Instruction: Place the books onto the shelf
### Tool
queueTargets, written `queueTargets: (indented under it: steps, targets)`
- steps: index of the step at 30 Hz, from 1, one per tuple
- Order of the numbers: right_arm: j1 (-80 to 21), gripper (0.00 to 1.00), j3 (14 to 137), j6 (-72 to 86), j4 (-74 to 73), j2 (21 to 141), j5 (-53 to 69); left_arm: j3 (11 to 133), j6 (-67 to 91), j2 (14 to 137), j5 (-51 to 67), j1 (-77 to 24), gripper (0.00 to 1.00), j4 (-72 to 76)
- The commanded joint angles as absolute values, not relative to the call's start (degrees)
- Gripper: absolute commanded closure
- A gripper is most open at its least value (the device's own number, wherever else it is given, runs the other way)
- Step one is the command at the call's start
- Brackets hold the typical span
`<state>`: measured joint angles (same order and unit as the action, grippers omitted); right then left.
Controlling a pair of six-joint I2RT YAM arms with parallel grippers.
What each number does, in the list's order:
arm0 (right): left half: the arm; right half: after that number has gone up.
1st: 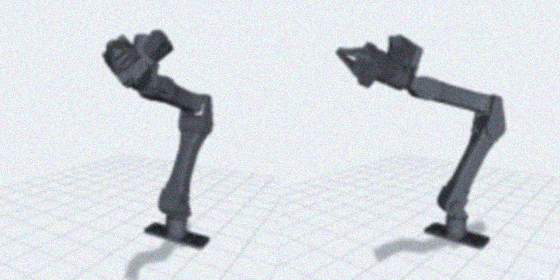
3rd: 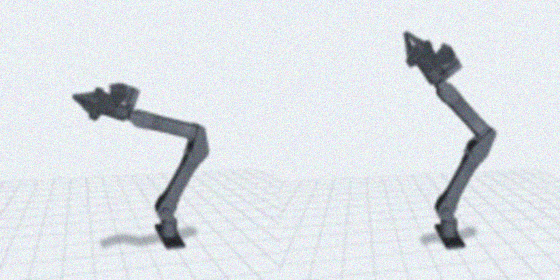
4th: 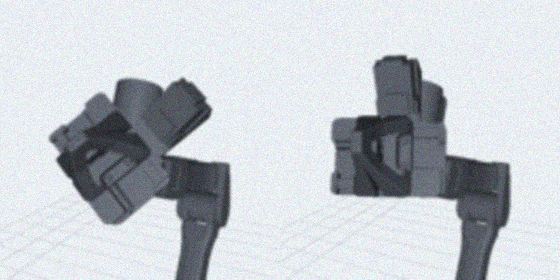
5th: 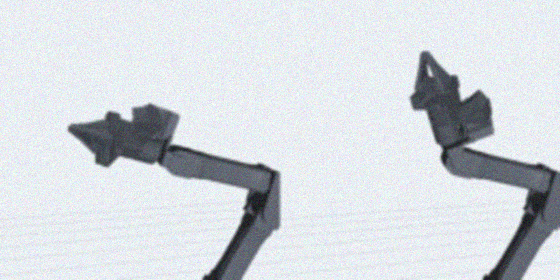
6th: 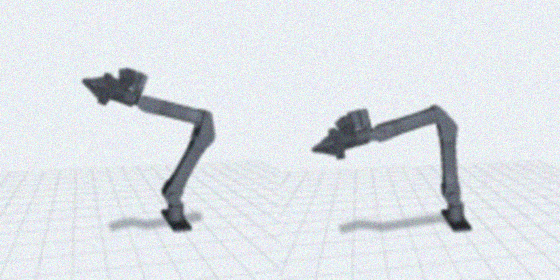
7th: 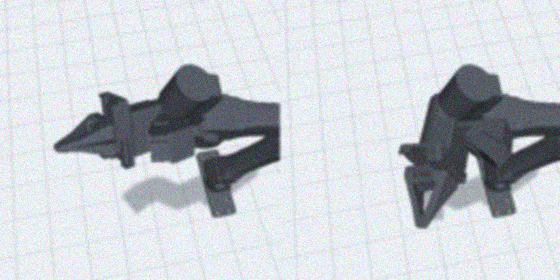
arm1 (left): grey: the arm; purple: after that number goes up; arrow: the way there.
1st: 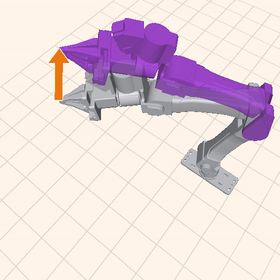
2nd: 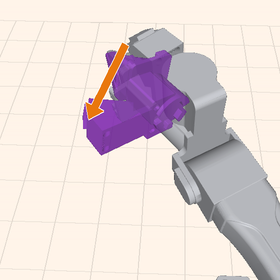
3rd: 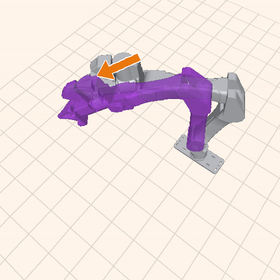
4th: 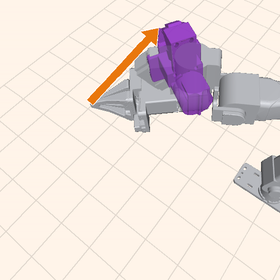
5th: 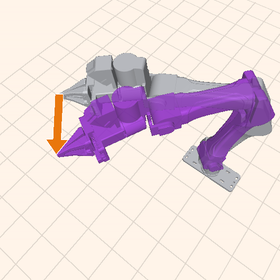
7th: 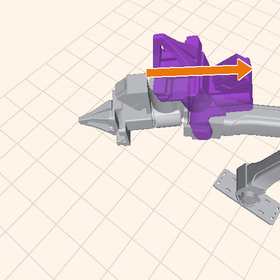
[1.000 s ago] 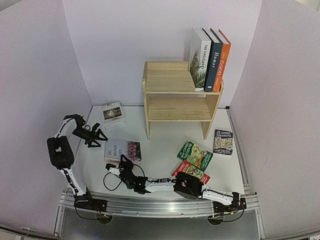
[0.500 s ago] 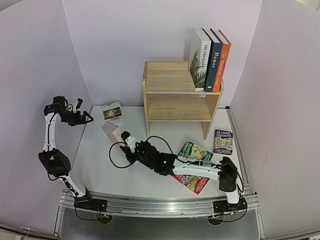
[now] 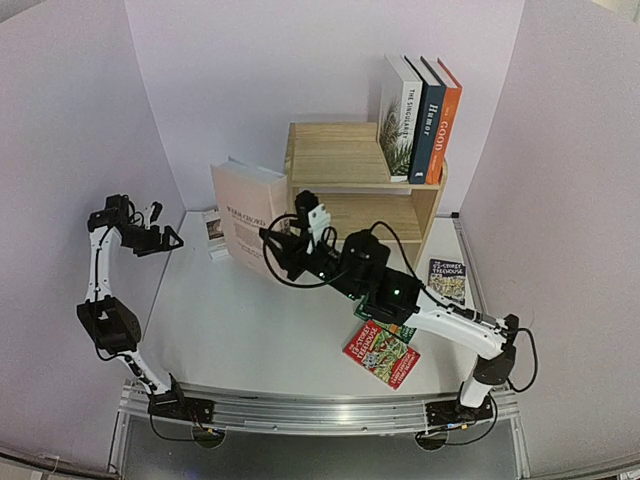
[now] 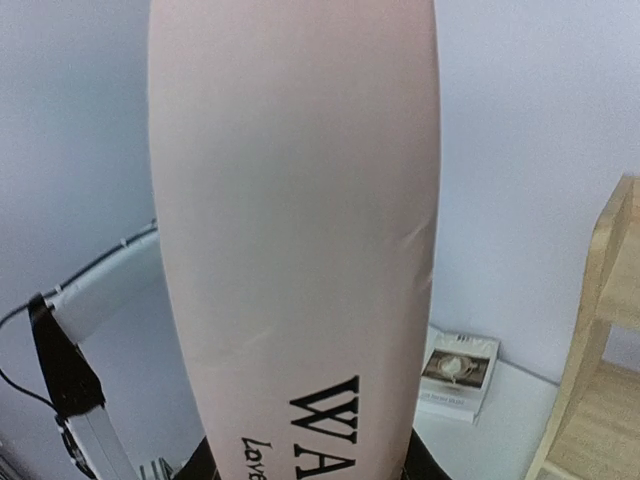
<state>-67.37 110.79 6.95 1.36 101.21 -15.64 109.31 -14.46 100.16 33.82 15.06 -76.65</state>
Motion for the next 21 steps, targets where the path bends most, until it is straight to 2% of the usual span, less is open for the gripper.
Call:
queueTargets:
  steps: [1,5,9,21]
  targets:
    - [-67.1,0.97,119.0,-4.1,4.2,96.5,-26.9,108.2,-13.9,98.4,34.5,15.2,0.0,-82.1]
    - [-66.8,0.96,121.6,-20.7,10.7,97.4,-40.1,107.3,-14.0,98.3,34.8,15.2,0.0,-82.2]
    - [-63.0,0.95,123.2,-36.8,20.7,100.2,-47.2,106.2,-14.0,98.2,35.5,15.2,0.0,-82.2]
    - [-46.7,0.91,120.0,-29.5,21.6,103.9,-44.6,103.4,-13.7,97.6,37.1,15.2,0.0,-82.2]
